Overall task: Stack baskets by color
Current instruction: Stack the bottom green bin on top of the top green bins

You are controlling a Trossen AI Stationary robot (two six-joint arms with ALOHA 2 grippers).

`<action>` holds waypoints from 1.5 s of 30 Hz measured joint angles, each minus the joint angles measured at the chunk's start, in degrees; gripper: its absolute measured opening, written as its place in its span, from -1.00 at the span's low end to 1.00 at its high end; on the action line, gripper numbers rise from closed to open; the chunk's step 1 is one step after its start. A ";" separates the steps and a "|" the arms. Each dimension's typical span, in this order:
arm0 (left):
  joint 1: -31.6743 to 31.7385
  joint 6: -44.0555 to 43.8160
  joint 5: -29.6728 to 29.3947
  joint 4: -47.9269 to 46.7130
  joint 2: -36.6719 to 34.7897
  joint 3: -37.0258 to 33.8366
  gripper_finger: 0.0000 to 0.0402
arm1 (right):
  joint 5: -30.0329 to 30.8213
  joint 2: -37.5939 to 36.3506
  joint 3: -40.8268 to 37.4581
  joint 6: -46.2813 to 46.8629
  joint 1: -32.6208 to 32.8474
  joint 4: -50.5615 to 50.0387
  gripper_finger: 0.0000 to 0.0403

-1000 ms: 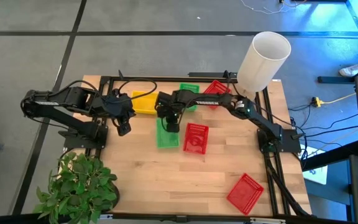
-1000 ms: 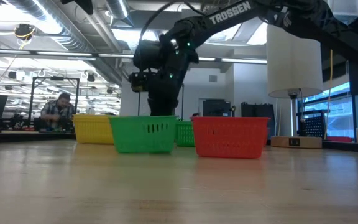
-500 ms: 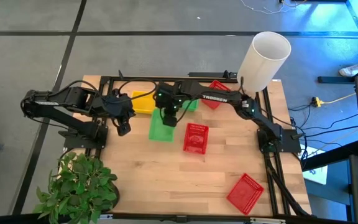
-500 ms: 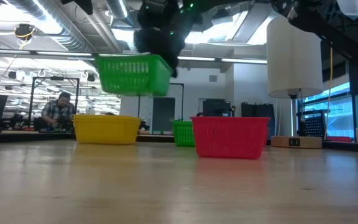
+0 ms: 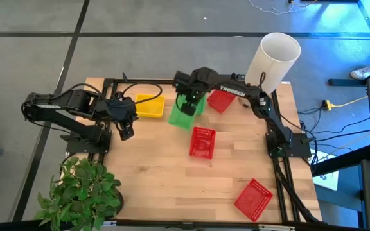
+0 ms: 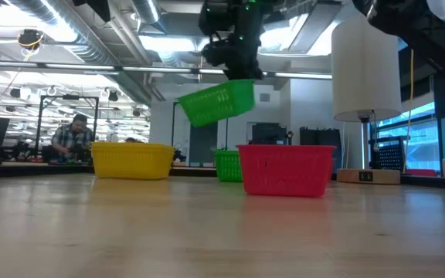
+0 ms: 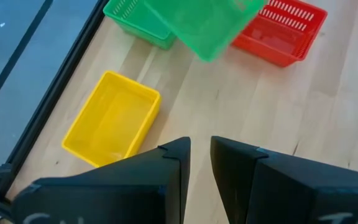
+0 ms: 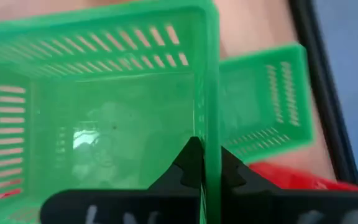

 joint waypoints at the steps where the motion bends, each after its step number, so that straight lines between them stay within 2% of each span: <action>1: 0.00 0.55 -0.01 0.04 0.01 0.00 -0.73 | 0.02 -0.01 0.01 0.82 -0.99 -0.74 -1.00; 11: 0.02 -0.68 -3.55 0.34 0.27 0.00 -0.73 | -0.40 0.12 -0.15 -8.84 -11.17 1.74 -1.00; 19: 0.02 -4.87 -6.94 0.36 0.26 0.00 -0.73 | -7.46 0.67 -0.92 -18.08 -16.37 3.53 -1.00; 23: 0.02 -6.80 -7.42 0.46 0.26 0.00 -0.73 | -11.61 1.47 -0.95 -20.91 -17.54 4.70 -1.00; 31: 0.02 -8.14 -7.83 1.31 0.26 0.00 -0.73 | -13.86 4.07 -0.97 -25.13 -18.23 6.33 -1.00; 45: 0.02 -8.41 -8.89 1.36 0.26 0.00 -0.73 | -14.10 7.40 -0.97 -27.69 -20.23 7.54 -1.00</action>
